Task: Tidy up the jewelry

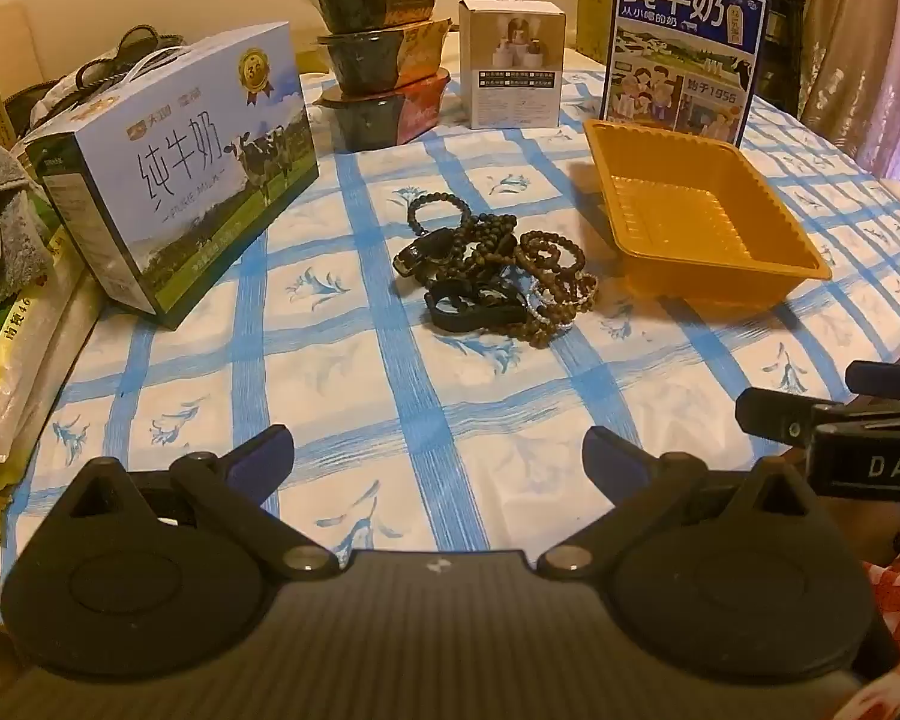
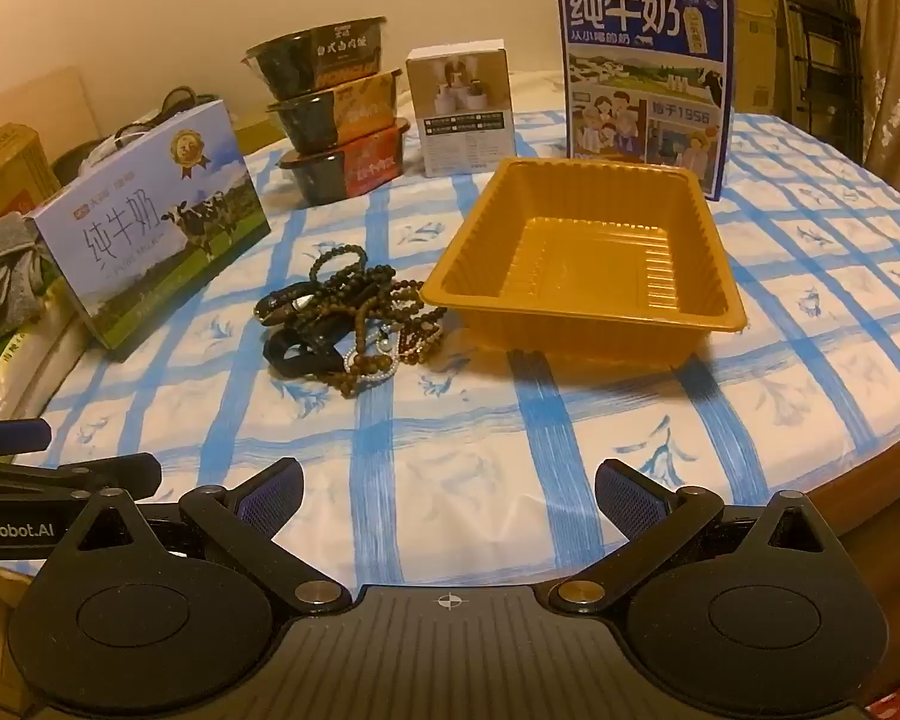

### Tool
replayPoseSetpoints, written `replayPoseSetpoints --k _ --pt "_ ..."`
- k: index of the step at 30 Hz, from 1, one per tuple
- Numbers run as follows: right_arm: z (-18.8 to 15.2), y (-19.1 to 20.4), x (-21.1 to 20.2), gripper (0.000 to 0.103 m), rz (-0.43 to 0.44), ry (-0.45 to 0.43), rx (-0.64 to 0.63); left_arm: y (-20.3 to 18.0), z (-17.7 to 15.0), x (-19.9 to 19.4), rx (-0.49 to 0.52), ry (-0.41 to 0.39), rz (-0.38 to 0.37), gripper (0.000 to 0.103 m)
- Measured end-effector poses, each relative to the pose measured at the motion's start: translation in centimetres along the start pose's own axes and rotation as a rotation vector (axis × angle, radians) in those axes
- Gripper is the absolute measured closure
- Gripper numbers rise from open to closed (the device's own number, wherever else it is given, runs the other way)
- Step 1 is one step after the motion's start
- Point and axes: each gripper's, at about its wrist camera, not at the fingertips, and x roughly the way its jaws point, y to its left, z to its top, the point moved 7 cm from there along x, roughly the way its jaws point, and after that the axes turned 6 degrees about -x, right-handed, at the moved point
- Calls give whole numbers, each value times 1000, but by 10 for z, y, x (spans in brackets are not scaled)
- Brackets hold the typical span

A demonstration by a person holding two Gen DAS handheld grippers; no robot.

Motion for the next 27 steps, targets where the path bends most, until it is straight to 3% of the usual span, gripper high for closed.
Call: replayPoseSetpoints --k 27 --pt "1 1 0 0 1 -2 1 6 0 3 -10 8 -9 1"
